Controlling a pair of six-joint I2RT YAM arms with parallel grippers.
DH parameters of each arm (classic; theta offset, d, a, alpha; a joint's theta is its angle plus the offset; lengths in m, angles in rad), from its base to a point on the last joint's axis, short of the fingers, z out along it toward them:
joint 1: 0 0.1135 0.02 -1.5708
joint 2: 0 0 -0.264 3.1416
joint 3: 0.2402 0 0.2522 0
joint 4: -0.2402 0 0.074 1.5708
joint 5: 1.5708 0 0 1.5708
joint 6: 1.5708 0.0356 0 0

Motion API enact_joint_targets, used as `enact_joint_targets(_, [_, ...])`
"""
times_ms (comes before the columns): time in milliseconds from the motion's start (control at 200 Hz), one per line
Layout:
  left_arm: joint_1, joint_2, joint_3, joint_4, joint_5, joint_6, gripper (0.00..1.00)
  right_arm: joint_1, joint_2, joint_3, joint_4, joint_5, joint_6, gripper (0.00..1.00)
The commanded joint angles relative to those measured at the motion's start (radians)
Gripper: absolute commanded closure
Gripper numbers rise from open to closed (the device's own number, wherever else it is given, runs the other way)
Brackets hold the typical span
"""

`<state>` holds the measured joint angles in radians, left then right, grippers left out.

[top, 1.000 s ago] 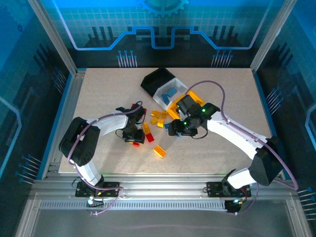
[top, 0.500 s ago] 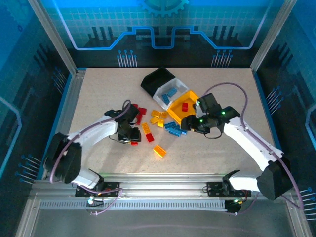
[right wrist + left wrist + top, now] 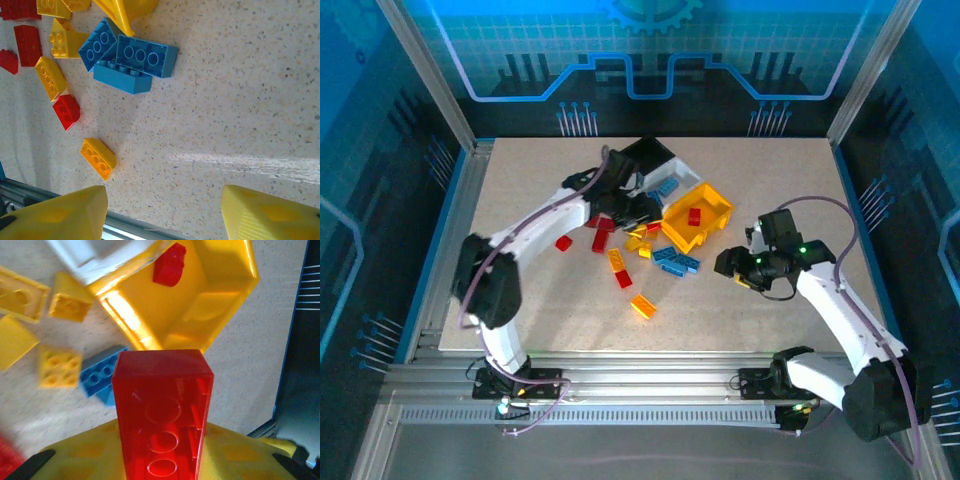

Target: Sort the legos into containers by color

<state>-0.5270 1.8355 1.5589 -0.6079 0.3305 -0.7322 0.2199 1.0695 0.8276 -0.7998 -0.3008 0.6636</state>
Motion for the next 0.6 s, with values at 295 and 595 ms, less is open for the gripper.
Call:
enact_joint_targets(295, [-0.049,0.504,0.648,-0.152,0.124,0.049,0.65,-0.012,-0.113,-0.004,-0.053,0.000,0.062,0.38])
enact_joint_targets(595, [-0.049,0.656,0.809,-0.210,0.143,0.036,0.60,-0.012,-0.088,0.046,-0.090,0.034,0.049,0.38])
